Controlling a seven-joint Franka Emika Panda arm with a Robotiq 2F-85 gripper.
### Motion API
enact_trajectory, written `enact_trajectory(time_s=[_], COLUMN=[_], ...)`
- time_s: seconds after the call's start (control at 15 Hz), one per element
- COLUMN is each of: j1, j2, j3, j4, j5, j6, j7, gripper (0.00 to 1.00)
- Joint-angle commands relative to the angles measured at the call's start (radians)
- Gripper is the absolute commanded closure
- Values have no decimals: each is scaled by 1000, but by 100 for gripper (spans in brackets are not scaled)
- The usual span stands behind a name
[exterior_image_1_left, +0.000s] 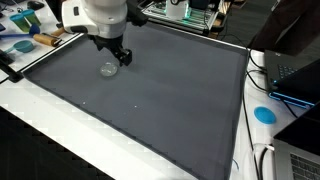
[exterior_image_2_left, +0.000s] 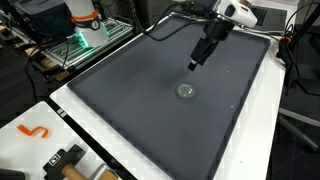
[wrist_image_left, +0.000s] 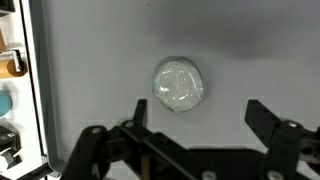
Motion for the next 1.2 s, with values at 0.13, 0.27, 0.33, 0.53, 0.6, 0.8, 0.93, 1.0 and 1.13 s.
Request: enact_trajectory(time_s=[0.13, 0.27, 0.33, 0.53, 0.6, 0.8, 0.93, 1.0, 1.13], j1=[4, 1, -2, -15, -21, -48, -73, -86, -116], j2=[23, 24, 24, 22, 20, 16, 13, 10, 5], j3=[1, -1, 0, 2, 3, 11, 18, 22, 29], j4=[53, 70, 80, 113, 126, 161, 182, 191, 209], j5=[-1, 2, 6, 17, 23, 51, 89, 112, 169], j6=[-27, -36, -43, -69, -80, -108, -123, -130, -142], j7=[-22, -25, -29, -50, -60, -97, -129, -147, -187], gripper=[0, 0, 0, 0, 0, 0, 0, 0, 0])
